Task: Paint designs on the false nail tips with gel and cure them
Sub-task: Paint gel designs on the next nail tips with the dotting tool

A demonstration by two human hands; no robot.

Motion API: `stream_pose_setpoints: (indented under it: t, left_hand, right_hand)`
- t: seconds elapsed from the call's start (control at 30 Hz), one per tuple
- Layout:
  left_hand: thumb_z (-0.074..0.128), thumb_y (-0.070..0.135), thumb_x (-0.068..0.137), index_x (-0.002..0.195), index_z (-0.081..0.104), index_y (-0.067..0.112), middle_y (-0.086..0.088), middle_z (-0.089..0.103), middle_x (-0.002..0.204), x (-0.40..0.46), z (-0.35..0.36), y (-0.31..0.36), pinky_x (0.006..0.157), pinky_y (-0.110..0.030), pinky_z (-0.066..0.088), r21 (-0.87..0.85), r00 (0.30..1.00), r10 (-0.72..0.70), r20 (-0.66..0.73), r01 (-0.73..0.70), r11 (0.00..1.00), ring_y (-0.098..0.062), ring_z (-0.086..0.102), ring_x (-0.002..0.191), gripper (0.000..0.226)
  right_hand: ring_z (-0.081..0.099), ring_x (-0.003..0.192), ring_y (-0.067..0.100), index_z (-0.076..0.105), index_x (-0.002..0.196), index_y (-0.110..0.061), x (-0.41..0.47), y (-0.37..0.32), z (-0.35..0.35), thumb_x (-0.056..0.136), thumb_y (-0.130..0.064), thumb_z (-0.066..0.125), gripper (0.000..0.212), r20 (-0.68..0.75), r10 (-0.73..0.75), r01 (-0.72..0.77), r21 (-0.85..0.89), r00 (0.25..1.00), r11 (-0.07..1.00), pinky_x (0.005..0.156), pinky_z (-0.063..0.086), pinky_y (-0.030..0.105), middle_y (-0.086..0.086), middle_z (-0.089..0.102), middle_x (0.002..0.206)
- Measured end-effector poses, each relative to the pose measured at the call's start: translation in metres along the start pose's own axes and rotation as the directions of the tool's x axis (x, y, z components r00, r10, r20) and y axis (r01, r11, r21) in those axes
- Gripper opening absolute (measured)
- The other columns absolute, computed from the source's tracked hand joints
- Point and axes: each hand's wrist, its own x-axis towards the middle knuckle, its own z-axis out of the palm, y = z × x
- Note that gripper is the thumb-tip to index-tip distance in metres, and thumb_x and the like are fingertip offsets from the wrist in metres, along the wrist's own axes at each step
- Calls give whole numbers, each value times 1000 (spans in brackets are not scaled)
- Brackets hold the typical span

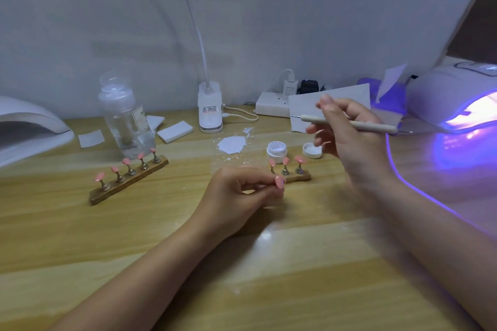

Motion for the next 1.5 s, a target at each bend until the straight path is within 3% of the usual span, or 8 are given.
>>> stream_pose_setpoints:
  t: [0.2, 0.37, 0.5, 0.83, 1.0, 1.17, 1.3, 1.5]
  left_hand:
    - [70, -2, 73, 82, 72, 12, 4, 69, 76, 1, 2, -3, 70, -9, 46, 44, 1000, -8, 29, 7, 999, 6, 60, 71, 16]
    - [71, 1, 73, 80, 74, 6, -1, 71, 76, 1, 3, -5, 69, -16, 48, 71, 1000, -10, 25, 9, 997, -1, 61, 71, 10]
    - [72, 3, 73, 83, 74, 6, -2, 71, 76, 2, 3, -7, 66, -18, 48, 67, 1000, -20, 25, 18, 998, -1, 61, 68, 11]
    - [71, -1, 74, 84, 74, 2, 5, 68, 72, 2, 3, -8, 62, -7, 39, 62, 998, -28, 52, 25, 998, 11, 55, 60, 11]
    - [70, -3, 74, 84, 73, 1, 0, 70, 74, 2, 3, -8, 63, -9, 43, 45, 998, -41, 44, 39, 998, 9, 58, 63, 12]
    - [70, 2, 74, 83, 74, 1, 4, 68, 70, 2, 3, -7, 62, -8, 42, 26, 998, -37, 41, 36, 999, 12, 54, 61, 9]
    - [69, -1, 75, 84, 73, 0, 11, 65, 66, 2, 4, -6, 60, -4, 39, 22, 999, -37, 40, 36, 999, 14, 53, 58, 10]
    - [70, 4, 76, 83, 74, 4, 4, 72, 73, 2, 3, -8, 66, -11, 46, 58, 998, -47, 36, 45, 997, 10, 57, 65, 9]
  right_hand:
    - [51, 42, 0, 51, 49, -16, 24, 5, 6, 76, -39, 70, 41, 57, -6, 26, -360, 998, 933, 43, 37, 9, -9, 56, 40]
    - [56, 49, 7, 50, 51, -18, 47, 23, 21, 75, -39, 72, 38, 118, 82, 4, -592, 990, 806, 60, 47, 27, -4, 58, 48]
    - [52, 57, 18, 43, 47, -17, 52, 33, 30, 73, -30, 70, 40, 145, 102, 27, -692, 984, 721, 56, 41, 29, -1, 51, 48]
    - [39, 49, 10, 40, 46, -17, 56, 38, 34, 68, -18, 62, 31, 181, 74, 101, -796, 981, 596, 46, 26, 24, -5, 42, 46]
    - [47, 54, 9, 44, 50, -18, 53, 28, 28, 75, -30, 69, 38, 195, 70, 88, -700, 978, 708, 55, 36, 26, -7, 50, 50]
    - [56, 45, -1, 63, 65, -16, 18, 5, 19, 84, -44, 60, 34, 112, 37, 2, -327, 993, 945, 50, 47, 19, -5, 63, 50]
    - [59, 51, 9, 61, 52, -20, -25, 5, 17, 63, -46, 68, 30, 126, 107, -95, -96, 986, 991, 56, 50, 23, -3, 61, 50]
    - [48, 39, -1, 37, 51, -12, -39, 16, 18, 79, -10, 70, 43, 81, 24, -19, -56, 996, 998, 42, 39, 10, -14, 48, 37]
